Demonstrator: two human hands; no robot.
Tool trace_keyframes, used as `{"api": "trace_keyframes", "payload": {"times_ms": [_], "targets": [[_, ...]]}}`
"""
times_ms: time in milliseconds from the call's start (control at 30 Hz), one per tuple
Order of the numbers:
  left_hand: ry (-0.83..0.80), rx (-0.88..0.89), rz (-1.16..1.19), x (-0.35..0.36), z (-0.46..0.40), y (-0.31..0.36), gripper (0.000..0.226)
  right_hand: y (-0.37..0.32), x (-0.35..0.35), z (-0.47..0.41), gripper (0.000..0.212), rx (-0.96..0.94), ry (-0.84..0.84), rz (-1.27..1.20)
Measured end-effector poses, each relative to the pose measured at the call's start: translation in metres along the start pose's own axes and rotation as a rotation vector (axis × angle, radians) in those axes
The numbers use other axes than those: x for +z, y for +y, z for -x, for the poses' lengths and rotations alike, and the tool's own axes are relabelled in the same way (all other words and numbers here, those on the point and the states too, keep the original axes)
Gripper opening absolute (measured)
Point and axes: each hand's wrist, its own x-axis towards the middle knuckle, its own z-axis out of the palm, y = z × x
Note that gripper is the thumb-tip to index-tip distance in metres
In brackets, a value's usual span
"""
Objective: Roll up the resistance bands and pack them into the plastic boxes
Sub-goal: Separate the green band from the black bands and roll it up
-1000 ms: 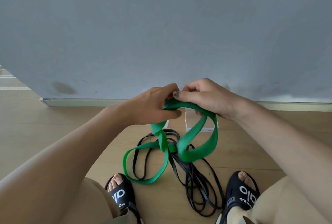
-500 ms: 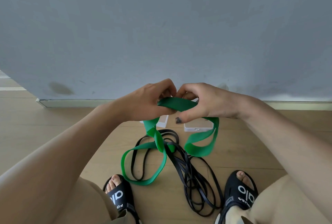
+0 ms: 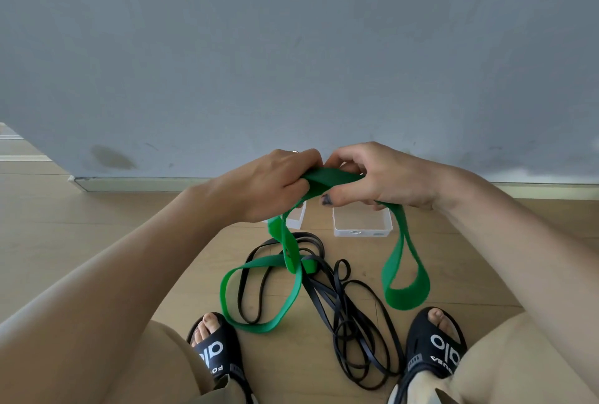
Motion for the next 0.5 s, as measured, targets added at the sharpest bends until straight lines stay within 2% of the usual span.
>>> {"api": "trace_keyframes", "payload": {"times_ms": [133, 233, 333, 400, 500], "targets": [[0.013, 0.02, -0.05, 0.0002, -0.0014, 0.0007, 0.016, 0.0026, -0.0004, 0.006, 0.025, -0.001, -0.064, -0.092], [-0.032, -0.043, 0.067, 0.0, -0.0001, 0.0051, 0.014, 0.0033, -0.0007, 0.0049, 0.026, -0.026, -0.076, -0.195], [-0.039, -0.097, 0.254, -0.0037, 0.0042, 0.0063, 0.028, 0.0011, -0.0023, 0.0028, 0.039, -0.056, -0.016, -0.329], [0.011, -0.087, 0.294, -0.0019, 0.0036, 0.0032, 0.036, -0.0009, -0.0027, 0.0021, 0.044, -0.054, 0.04, -0.424], [0.036, -0.076, 0.313, 0.0046, 0.0015, -0.003, 0.038, -0.0023, 0.0014, 0.0002, 0.027, -0.056, 0.136, -0.496]]}}
